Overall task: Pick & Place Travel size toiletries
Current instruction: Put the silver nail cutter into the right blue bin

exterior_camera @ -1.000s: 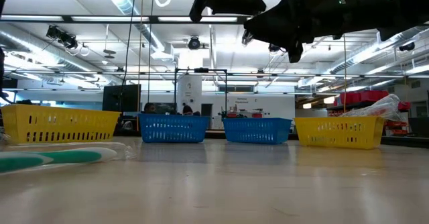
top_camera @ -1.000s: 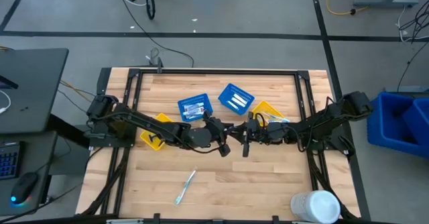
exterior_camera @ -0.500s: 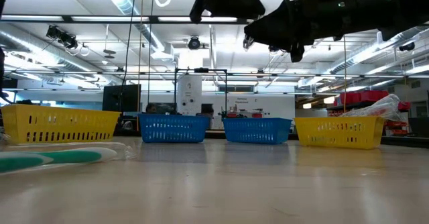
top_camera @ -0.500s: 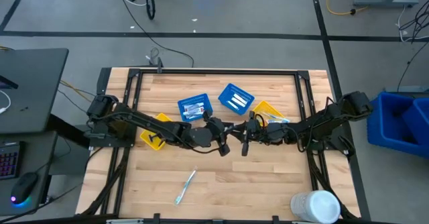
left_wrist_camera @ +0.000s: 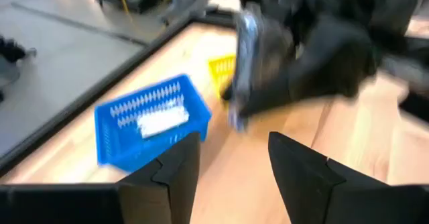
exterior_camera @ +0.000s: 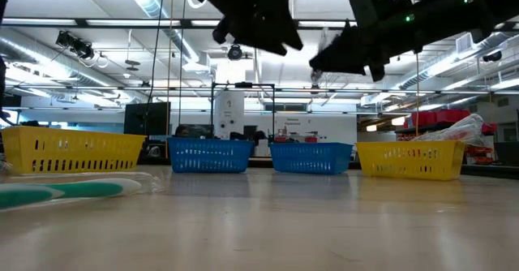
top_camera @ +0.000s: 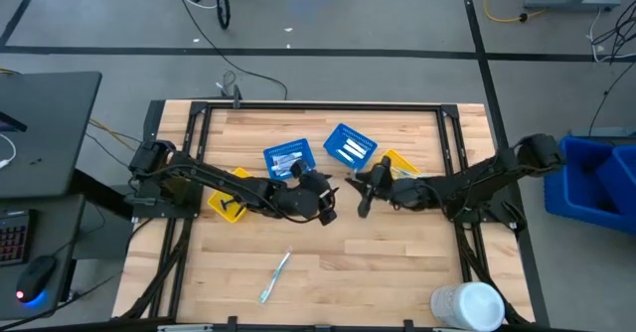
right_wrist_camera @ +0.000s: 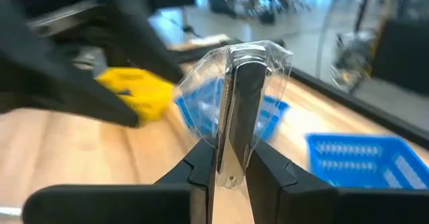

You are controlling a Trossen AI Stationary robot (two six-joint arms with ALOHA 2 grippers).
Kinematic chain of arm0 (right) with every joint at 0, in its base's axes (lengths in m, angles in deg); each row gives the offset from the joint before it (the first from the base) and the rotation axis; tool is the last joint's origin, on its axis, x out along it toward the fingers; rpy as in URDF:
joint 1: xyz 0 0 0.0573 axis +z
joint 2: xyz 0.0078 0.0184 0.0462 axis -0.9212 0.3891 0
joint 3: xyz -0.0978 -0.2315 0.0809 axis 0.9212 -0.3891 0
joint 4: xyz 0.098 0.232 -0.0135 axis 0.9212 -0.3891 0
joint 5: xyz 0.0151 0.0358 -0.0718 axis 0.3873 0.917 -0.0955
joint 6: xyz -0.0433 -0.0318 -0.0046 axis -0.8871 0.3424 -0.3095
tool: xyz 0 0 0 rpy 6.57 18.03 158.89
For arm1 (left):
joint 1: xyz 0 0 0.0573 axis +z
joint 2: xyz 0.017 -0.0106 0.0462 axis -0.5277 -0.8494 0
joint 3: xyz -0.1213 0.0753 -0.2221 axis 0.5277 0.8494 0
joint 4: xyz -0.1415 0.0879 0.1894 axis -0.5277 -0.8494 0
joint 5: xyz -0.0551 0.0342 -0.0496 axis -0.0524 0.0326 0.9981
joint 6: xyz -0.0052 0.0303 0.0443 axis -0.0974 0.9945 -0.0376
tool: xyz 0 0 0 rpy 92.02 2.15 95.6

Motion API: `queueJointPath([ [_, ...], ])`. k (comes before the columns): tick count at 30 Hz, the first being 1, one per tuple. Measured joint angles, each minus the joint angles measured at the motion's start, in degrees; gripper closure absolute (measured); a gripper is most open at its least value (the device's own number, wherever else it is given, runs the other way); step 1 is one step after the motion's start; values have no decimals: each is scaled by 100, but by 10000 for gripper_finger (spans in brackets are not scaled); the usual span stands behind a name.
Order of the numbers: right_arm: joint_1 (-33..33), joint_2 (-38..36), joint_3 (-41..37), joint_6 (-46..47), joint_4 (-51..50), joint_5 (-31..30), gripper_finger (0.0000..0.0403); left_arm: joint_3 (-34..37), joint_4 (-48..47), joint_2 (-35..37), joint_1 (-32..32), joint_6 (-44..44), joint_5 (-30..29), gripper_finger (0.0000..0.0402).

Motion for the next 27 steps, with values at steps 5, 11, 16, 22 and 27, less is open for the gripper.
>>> queueJointPath([
  [5, -597, -374, 0, 638, -1139, 247, 344, 0, -539, 0, 59, -548, 196, 212],
  [11, -1780, -259, 0, 782, -1549, 1264, 344, 0, -573, 0, 138, -647, 203, 216],
  [16, -2647, 11, 300, 780, -2086, 1889, 344, 0, -537, 0, 240, -647, 350, 216],
  [22, -3059, 636, 1196, 669, -3327, 2141, 343, 0, -524, 0, 397, -649, 411, 216],
  [27, -3220, 1327, 1576, 667, -3588, 2125, 342, 0, -521, 0, 491, -647, 513, 218],
])
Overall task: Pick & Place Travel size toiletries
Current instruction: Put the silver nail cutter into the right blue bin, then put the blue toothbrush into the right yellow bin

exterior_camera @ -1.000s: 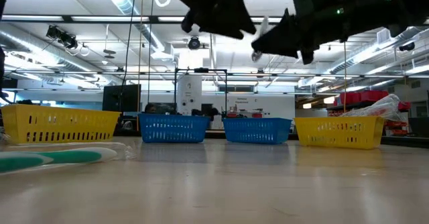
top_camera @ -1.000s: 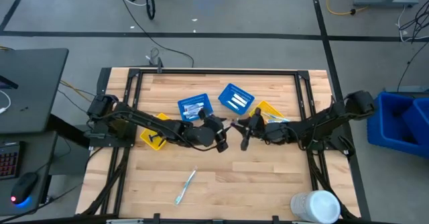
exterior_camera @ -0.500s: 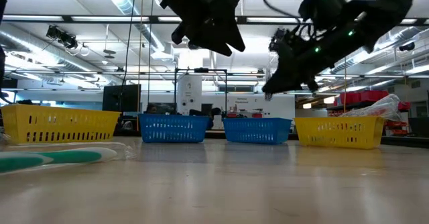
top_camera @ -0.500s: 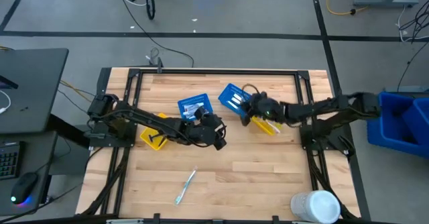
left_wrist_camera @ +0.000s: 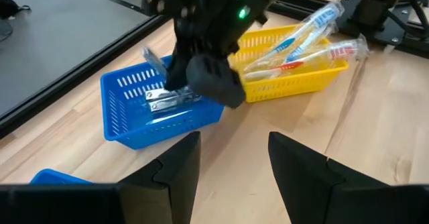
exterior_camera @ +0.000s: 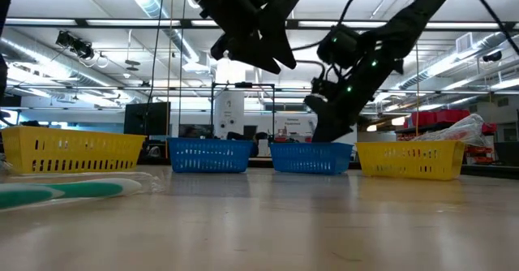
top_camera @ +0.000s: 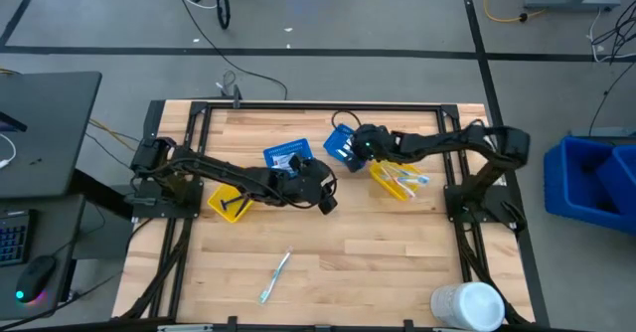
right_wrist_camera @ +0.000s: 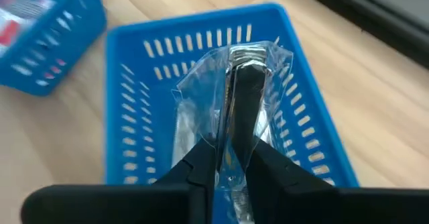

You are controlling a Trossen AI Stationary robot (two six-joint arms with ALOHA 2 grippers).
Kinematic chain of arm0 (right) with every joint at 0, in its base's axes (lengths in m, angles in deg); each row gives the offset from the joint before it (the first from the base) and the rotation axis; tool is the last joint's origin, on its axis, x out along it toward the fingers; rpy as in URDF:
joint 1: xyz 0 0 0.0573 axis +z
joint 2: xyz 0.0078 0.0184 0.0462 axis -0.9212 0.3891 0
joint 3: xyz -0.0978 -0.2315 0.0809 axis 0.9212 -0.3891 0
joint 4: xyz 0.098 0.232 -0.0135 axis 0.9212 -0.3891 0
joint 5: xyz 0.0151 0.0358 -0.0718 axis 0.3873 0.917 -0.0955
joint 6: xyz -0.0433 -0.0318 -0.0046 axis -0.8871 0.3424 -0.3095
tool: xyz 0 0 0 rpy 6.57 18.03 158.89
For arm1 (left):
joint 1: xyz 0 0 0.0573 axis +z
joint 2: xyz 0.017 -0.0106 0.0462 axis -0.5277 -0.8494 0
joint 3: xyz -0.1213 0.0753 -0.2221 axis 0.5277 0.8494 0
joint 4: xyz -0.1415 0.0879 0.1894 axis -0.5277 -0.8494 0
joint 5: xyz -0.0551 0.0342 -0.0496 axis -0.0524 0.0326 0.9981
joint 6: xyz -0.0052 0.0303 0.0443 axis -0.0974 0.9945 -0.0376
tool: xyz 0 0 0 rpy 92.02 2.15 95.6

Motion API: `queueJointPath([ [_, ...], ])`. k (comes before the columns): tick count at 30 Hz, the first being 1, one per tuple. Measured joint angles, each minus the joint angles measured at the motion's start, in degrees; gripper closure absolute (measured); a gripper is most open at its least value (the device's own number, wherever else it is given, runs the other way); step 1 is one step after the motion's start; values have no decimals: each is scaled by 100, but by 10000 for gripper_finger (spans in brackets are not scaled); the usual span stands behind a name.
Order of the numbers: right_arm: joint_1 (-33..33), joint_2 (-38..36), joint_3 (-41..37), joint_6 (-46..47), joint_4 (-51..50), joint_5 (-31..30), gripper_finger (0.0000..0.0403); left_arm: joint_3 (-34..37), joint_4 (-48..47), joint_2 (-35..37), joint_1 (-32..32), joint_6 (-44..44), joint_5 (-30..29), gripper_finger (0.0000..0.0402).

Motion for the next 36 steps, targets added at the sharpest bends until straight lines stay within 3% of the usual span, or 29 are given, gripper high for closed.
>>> queueJointPath([
  [5, -96, 428, 75, -4, 101, -7, 319, 0, -14, 0, 5, 63, 0, 219],
  [13, -163, 452, 75, -210, 165, -9, 217, 0, -38, 0, 5, 199, 0, 219],
  [18, -134, 421, 77, -521, 265, -9, 176, 0, -50, 0, 5, 205, 67, 219],
  [25, 278, -186, 77, -625, 206, -13, 173, 0, -132, 0, -29, 146, 876, 219],
  [30, 1023, -734, 73, -743, -143, 15, 190, 0, -629, 0, -290, -13, 2362, 219],
  [33, 1591, -891, 13, -824, -208, 222, 196, 0, -1070, -2, -641, -539, 2778, 219],
  [36, 2176, -908, -51, -801, -198, 427, 198, 0, -1409, -2, -1065, -1268, 2825, 219],
])
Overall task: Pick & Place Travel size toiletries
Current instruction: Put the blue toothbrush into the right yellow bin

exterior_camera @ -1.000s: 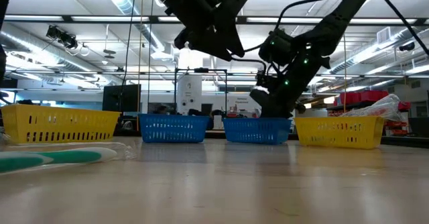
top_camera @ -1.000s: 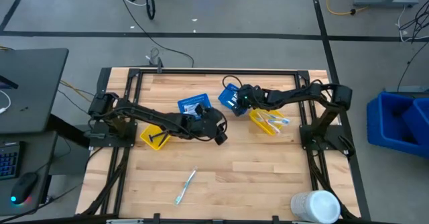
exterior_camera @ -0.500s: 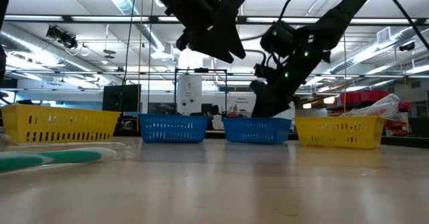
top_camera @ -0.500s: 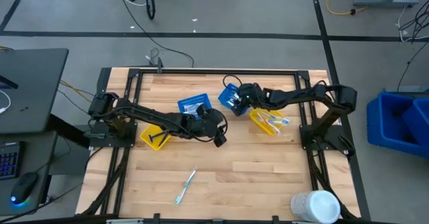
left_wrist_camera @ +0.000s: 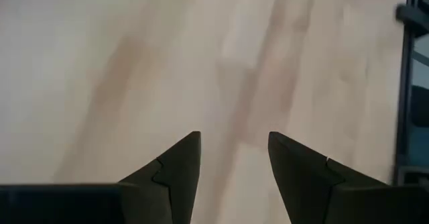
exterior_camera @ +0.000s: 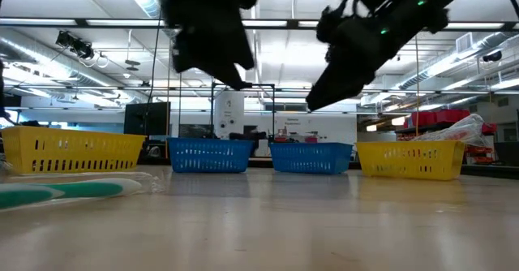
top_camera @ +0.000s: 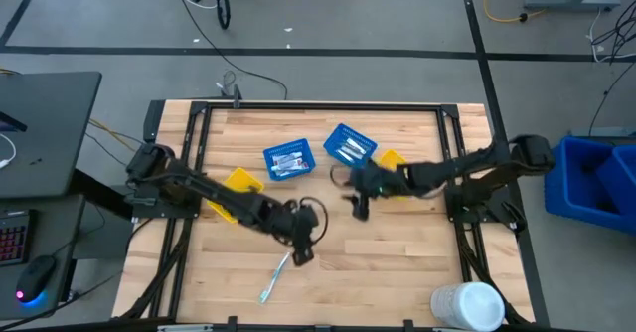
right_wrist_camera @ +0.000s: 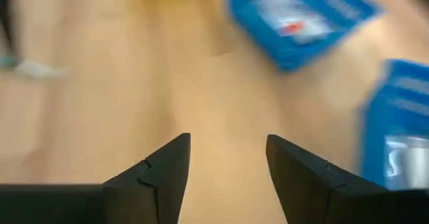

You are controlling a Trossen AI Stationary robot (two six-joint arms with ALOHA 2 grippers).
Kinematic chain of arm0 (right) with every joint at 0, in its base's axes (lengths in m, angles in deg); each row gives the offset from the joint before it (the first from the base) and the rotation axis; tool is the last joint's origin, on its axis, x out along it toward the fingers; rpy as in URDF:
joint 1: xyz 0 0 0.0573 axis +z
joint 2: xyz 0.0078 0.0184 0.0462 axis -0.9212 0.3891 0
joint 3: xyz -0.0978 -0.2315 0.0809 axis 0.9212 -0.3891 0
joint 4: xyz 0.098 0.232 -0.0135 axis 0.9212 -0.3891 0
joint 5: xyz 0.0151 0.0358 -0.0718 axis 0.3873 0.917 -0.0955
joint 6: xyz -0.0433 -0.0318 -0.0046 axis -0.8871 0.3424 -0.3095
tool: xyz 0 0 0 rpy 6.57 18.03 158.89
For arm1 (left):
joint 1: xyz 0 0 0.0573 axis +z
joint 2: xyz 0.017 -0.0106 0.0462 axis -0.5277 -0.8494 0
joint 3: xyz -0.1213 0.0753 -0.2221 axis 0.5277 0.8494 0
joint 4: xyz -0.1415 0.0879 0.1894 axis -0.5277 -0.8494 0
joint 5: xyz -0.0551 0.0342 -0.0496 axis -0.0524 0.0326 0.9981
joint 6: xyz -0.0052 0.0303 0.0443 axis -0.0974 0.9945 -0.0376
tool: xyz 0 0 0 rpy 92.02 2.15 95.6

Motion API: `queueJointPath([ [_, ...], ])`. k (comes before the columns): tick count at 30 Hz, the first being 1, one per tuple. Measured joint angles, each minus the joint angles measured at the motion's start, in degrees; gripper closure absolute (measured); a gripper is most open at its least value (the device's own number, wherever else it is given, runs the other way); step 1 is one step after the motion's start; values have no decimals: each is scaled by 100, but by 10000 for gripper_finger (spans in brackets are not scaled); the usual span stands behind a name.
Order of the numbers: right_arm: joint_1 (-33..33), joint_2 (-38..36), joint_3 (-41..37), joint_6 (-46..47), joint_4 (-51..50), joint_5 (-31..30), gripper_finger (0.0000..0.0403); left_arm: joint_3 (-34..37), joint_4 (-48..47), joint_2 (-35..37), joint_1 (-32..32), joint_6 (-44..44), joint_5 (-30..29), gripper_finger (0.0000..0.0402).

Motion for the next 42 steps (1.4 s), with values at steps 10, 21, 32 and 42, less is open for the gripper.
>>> queueJointPath([
  [10, 1237, 0, -271, 14, 23, 14, 170, 28, -1379, -2, -1255, -2598, -528, 219],
  [21, 1401, 0, -285, 233, 48, 10, 144, 1147, -215, -4, -1723, -3611, -757, 219],
  [32, 1401, 0, -285, 271, 52, 12, 168, 1457, 690, -231, -1728, -2743, -560, 219],
  [42, 1399, 13, -305, 167, 344, 50, 187, 1180, 312, -717, -1743, -2228, -730, 222],
])
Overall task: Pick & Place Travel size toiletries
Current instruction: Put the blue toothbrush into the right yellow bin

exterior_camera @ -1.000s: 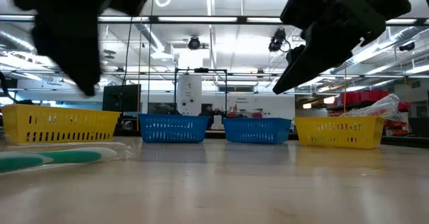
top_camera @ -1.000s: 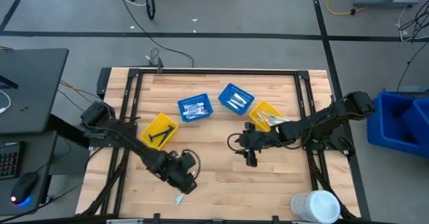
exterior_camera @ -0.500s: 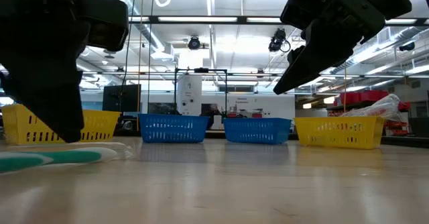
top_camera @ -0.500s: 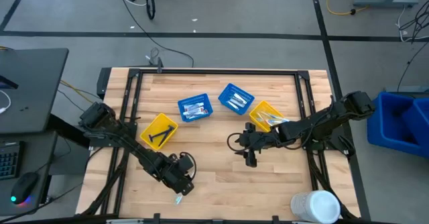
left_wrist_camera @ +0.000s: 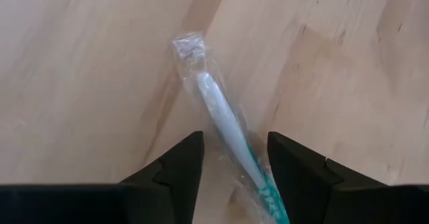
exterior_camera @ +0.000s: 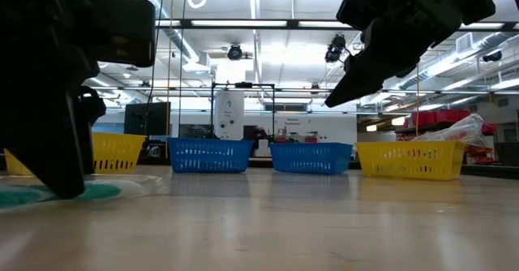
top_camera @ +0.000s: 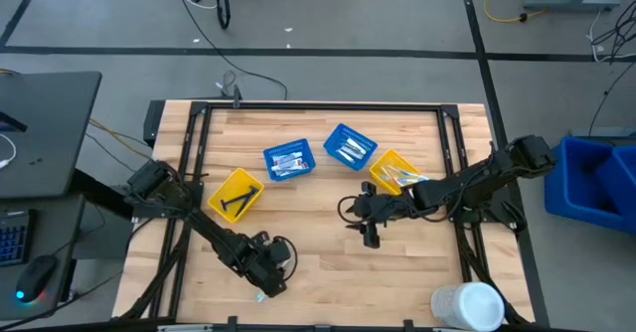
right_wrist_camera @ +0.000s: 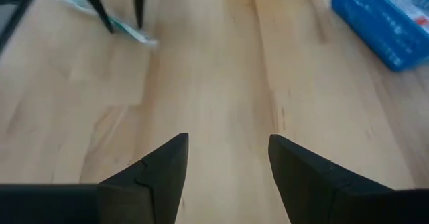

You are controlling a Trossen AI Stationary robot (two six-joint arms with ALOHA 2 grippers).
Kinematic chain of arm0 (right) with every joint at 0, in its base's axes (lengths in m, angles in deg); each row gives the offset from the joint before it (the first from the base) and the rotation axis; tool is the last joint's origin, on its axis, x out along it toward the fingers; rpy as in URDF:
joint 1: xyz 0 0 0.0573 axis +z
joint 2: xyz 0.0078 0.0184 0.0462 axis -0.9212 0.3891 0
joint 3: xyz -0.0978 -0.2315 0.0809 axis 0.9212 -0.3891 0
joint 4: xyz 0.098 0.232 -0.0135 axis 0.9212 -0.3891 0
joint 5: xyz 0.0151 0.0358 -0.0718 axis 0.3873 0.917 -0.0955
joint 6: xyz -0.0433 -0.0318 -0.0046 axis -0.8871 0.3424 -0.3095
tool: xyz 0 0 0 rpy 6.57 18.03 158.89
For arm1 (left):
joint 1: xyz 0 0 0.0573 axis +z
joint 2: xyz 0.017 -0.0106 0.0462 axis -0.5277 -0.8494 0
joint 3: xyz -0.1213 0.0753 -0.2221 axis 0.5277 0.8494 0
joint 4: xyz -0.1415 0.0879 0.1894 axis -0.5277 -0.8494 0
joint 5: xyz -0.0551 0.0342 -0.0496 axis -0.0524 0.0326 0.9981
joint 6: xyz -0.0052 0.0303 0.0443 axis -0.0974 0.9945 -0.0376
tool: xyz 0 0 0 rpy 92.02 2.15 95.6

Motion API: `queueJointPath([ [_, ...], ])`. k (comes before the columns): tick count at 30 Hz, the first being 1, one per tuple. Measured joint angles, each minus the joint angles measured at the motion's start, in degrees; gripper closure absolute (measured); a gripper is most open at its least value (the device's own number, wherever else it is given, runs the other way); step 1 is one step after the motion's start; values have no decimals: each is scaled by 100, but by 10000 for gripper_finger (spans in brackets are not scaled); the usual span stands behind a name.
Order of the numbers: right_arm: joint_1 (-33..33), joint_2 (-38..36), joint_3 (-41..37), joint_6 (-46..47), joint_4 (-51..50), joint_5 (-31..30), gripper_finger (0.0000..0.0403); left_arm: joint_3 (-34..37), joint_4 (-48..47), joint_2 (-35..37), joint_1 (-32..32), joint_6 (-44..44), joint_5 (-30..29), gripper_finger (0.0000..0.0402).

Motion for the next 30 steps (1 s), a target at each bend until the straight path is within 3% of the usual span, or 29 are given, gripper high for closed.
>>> queueJointPath([
  [4, 0, 4, 0, -248, 236, 250, 191, -16, -18, 29, 51, 72, -79, 252],
  [10, 4, 139, 0, -615, 1153, 1002, 192, -66, 61, 11, 177, 487, -415, 329],
  [15, 6, 539, 2, -798, 1765, 1215, 198, -296, 88, -9, 317, 974, -1027, 378],
  [30, 4, 1433, 2, -702, 2499, 1025, 220, -1033, 633, 13, 1141, 2540, -596, 377],
])
